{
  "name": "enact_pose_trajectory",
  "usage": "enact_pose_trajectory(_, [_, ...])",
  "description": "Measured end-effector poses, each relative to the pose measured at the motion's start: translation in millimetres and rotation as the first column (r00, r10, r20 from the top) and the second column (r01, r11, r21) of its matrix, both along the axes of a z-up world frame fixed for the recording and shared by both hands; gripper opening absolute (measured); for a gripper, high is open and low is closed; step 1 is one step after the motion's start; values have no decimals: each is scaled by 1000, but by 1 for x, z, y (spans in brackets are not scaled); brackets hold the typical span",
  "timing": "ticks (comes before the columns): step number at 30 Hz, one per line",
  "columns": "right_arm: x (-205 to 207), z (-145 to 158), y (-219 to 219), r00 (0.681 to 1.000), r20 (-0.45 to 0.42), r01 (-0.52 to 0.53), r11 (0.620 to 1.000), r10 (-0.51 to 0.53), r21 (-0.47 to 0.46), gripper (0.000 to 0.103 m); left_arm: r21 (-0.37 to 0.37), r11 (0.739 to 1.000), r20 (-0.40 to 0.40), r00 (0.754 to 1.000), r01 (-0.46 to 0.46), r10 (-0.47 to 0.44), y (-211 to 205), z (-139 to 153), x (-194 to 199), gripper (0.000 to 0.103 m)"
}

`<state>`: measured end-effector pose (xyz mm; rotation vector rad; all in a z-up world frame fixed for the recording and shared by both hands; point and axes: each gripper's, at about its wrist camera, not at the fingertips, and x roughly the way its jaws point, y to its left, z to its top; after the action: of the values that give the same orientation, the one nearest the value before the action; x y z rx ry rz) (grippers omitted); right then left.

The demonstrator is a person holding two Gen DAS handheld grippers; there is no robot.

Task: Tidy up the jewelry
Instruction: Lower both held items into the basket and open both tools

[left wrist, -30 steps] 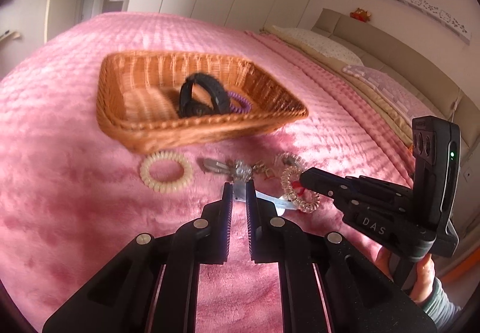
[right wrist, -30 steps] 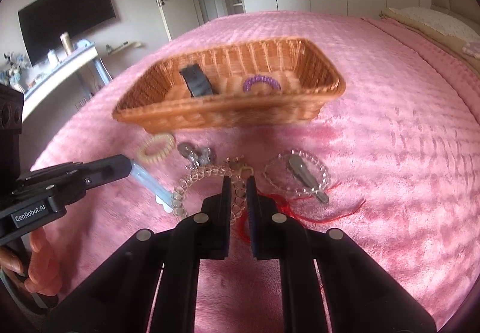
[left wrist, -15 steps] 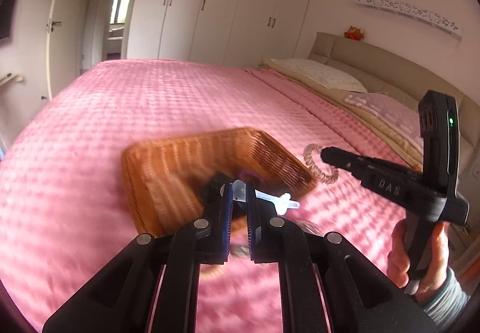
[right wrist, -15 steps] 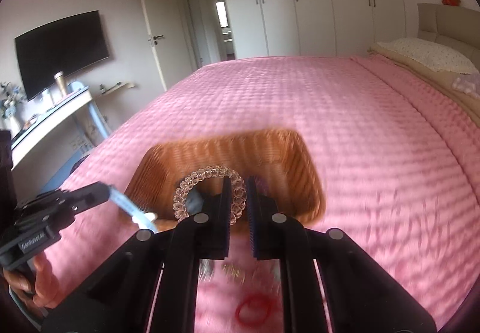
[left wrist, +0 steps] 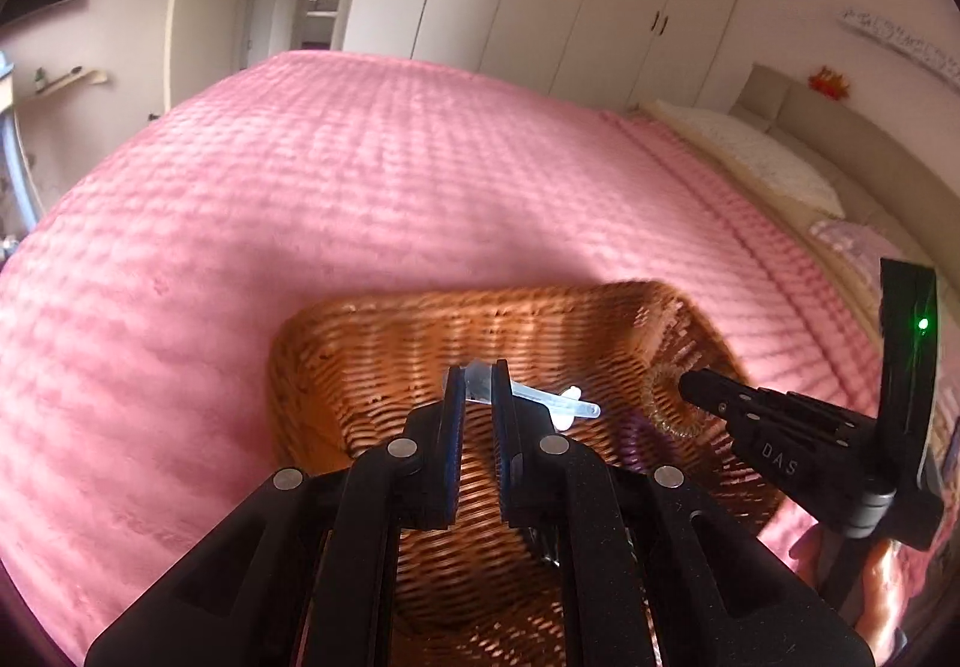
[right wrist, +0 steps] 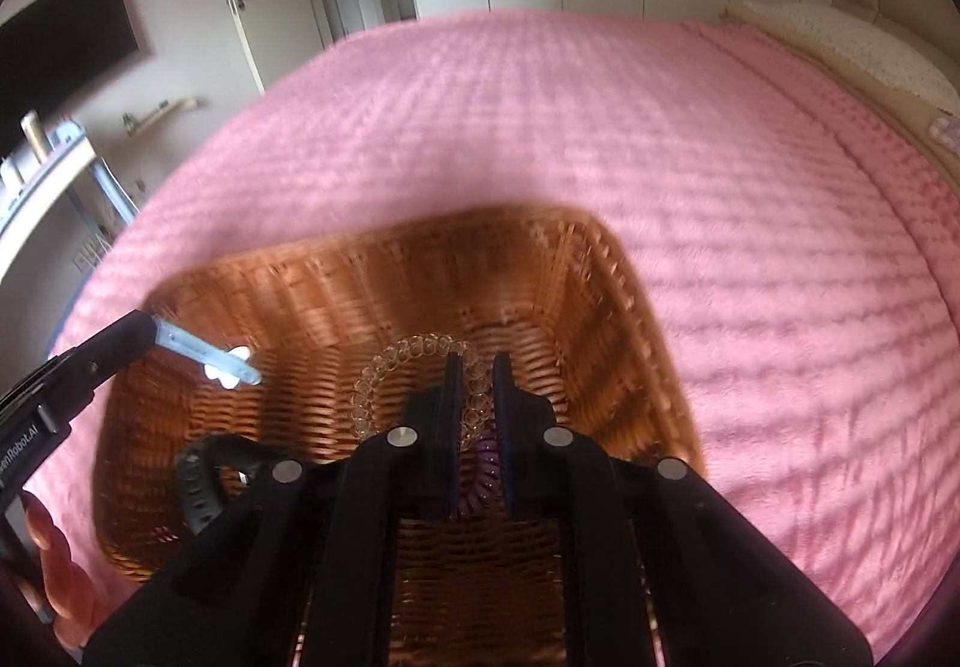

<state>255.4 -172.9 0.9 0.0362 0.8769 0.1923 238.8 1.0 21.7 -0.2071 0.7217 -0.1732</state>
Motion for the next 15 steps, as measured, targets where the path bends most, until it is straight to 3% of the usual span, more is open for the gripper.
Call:
enact_pose_trajectory(9, [-2, -4, -7, 1000, -18, -4, 999, 5, 37, 9, 31, 999, -38, 999, 27, -26, -8, -13, 2, 8])
enact_pose_trajectory(11, [-5, -1, -12, 1000, -17, 3, 998, -1, 60, 9, 32, 999, -39, 999, 30, -29, -7, -10, -4, 30])
enact_pose_trajectory(15, [-21, 16, -23, 1000, 18, -1, 995, -1, 103, 21, 4, 999, 29, 998, 51, -51, -2, 11, -34, 36])
